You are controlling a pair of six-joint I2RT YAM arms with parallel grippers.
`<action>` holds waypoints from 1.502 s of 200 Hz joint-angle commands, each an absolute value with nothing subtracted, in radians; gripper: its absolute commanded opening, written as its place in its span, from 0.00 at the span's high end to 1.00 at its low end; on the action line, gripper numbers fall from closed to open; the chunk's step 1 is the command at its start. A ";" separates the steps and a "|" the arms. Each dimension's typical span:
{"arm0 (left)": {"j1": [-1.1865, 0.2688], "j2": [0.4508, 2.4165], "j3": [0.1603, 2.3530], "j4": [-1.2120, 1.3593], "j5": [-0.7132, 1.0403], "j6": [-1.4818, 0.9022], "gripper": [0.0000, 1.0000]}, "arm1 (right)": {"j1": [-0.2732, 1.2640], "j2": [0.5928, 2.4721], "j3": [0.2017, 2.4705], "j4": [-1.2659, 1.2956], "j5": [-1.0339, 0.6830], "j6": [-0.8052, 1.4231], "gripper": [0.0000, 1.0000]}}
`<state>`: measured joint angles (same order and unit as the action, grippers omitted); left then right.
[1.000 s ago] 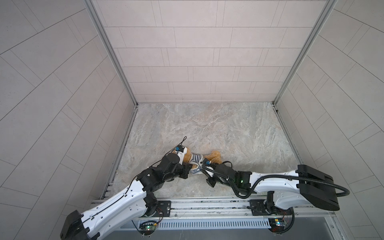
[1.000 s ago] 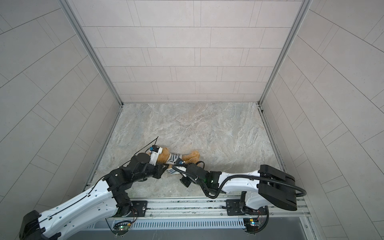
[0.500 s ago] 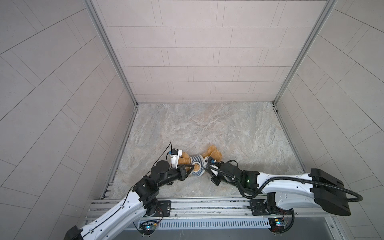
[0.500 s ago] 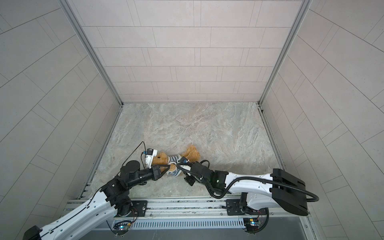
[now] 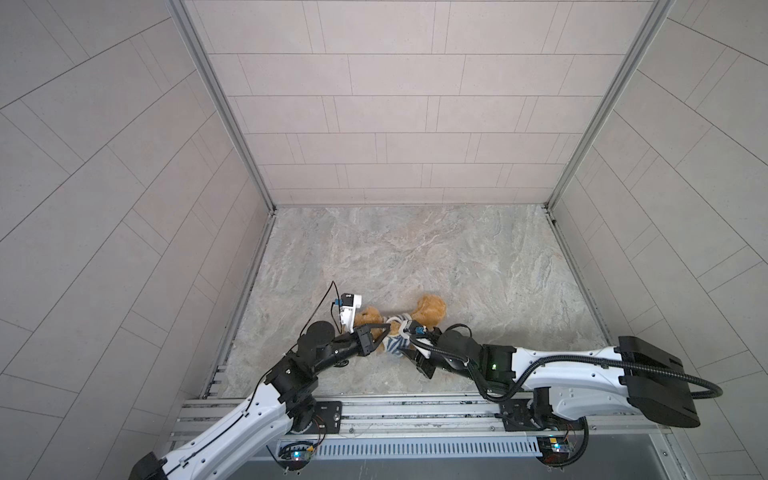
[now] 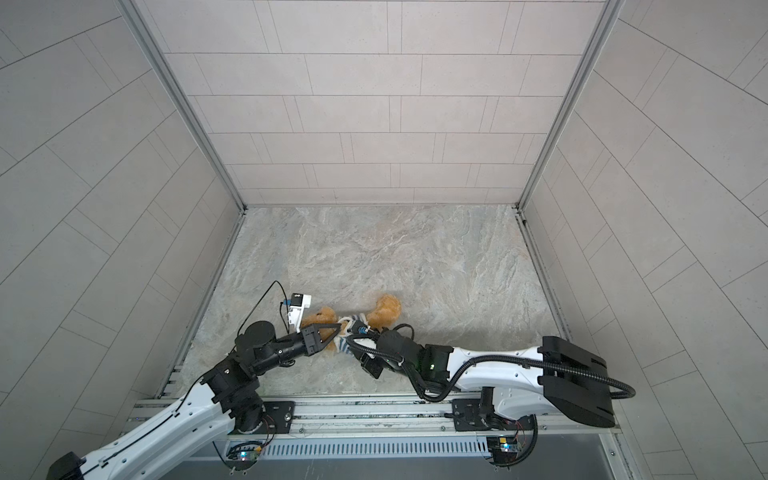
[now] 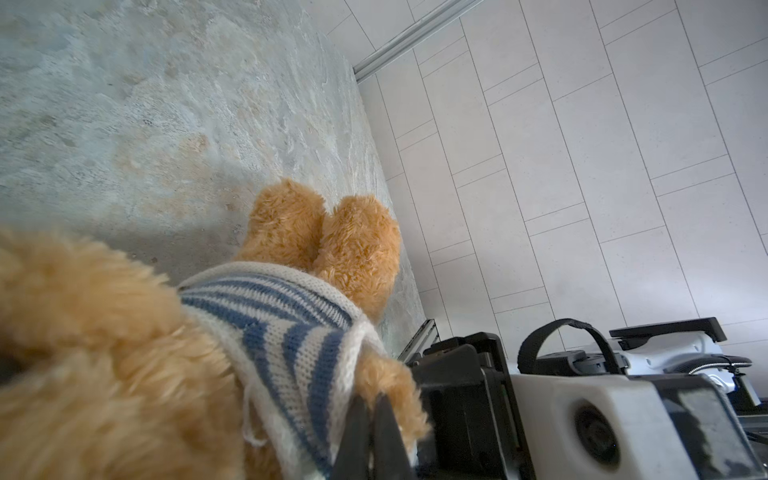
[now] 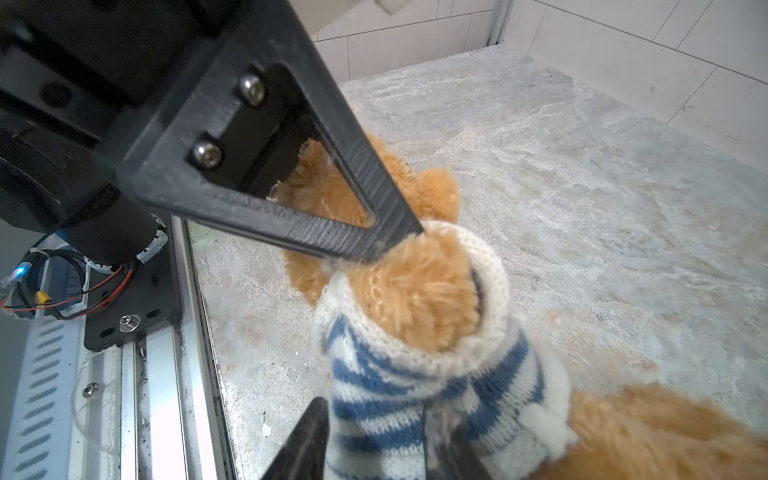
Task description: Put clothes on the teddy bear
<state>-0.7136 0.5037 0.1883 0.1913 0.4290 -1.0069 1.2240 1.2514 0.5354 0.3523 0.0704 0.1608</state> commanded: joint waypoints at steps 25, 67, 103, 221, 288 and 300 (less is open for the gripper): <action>-0.709 0.498 0.180 0.297 0.476 -1.021 1.00 | 1.232 1.296 0.584 0.419 0.144 0.168 0.89; -0.707 0.477 0.198 0.264 0.474 -0.999 1.00 | 1.231 1.270 0.552 0.385 0.160 0.169 1.00; -0.704 0.454 0.206 0.306 0.461 -1.021 1.00 | 1.230 1.230 0.520 0.285 0.187 0.200 1.00; -0.699 0.443 0.172 0.353 0.431 -1.062 1.00 | 1.230 1.190 0.500 0.281 0.136 0.196 0.95; -0.699 0.430 0.157 0.348 0.436 -1.062 1.00 | 1.228 1.162 0.545 0.345 0.144 0.185 0.55; -0.699 0.428 0.157 0.339 0.439 -1.059 1.00 | 1.227 1.176 0.569 0.354 0.146 0.173 0.55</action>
